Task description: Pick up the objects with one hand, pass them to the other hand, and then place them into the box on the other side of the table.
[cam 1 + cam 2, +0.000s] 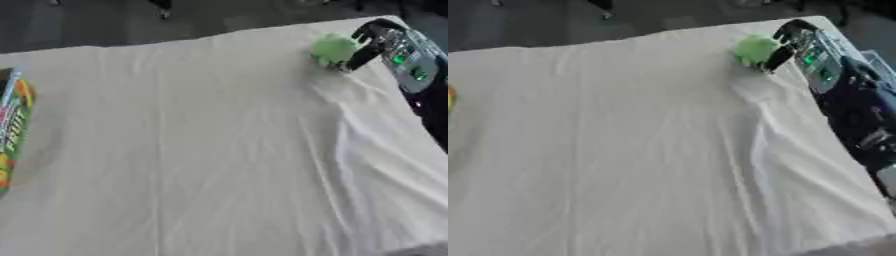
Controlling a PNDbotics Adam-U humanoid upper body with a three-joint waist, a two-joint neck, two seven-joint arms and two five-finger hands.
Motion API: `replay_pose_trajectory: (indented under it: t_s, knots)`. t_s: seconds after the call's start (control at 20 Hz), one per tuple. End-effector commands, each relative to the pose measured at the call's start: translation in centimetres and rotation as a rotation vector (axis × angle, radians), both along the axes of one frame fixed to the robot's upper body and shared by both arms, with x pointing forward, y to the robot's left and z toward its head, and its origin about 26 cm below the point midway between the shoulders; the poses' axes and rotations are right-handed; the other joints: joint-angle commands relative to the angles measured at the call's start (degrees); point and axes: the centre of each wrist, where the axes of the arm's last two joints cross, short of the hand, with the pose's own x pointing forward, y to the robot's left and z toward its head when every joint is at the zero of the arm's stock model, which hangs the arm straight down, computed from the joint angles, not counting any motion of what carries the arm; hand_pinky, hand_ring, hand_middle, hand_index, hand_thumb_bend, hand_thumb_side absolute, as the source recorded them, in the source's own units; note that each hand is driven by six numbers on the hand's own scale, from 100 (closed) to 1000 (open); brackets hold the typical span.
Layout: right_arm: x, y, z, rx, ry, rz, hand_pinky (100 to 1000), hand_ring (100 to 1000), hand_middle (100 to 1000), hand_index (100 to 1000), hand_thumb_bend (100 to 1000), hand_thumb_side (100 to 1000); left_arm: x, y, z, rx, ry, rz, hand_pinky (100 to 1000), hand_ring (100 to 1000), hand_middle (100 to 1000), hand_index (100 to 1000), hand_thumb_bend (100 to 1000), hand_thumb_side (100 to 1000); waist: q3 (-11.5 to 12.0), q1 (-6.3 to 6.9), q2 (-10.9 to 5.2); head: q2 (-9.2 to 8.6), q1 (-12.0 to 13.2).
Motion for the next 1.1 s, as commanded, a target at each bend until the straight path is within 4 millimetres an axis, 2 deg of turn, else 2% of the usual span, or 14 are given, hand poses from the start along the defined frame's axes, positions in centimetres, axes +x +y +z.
replay_pose_trajectory:
  t_s: [0.05,0.75,0.95,1.0,1.05,1.1]
  knots:
    - [-0.32,-0.64,1.94,0.009,-0.045,-0.011,828,838,819,864,412,100,-0.30,0.43,1.30,0.010,-0.037,0.011,624,696,640,741,464,581,0.2,-0.16,-0.72,-0.92,-0.2]
    - [0.27,-0.66,1.32,0.027,-0.044,-0.040,823,826,811,865,411,100,-0.33,0.21,1.63,0.006,-0.048,0.005,628,693,628,734,447,592,1.0,-0.04,0.84,-2.21,-0.7]
    - [0.30,-0.73,1.23,0.025,-0.064,-0.060,810,797,744,825,392,100,-0.33,0.32,1.52,0.005,-0.045,0.006,631,694,627,732,438,596,1.0,0.05,1.00,-2.13,-0.7]
    - [0.27,-0.77,1.24,0.025,-0.072,-0.069,804,780,684,796,323,100,-0.33,0.34,1.51,0.005,-0.044,0.006,631,694,627,732,433,598,1.0,0.03,0.98,-2.02,-0.7]
    - [0.26,-0.77,1.23,0.024,-0.081,-0.076,804,778,671,789,305,100,-0.33,0.34,1.53,0.005,-0.045,0.005,631,694,627,732,431,599,1.0,-0.01,0.96,-1.96,-0.8]
    - [0.24,-0.75,1.20,0.024,-0.090,-0.082,803,772,645,772,249,100,-0.33,0.32,1.54,0.004,-0.046,0.004,632,693,627,732,431,598,1.0,-0.04,0.95,-1.97,-0.8]
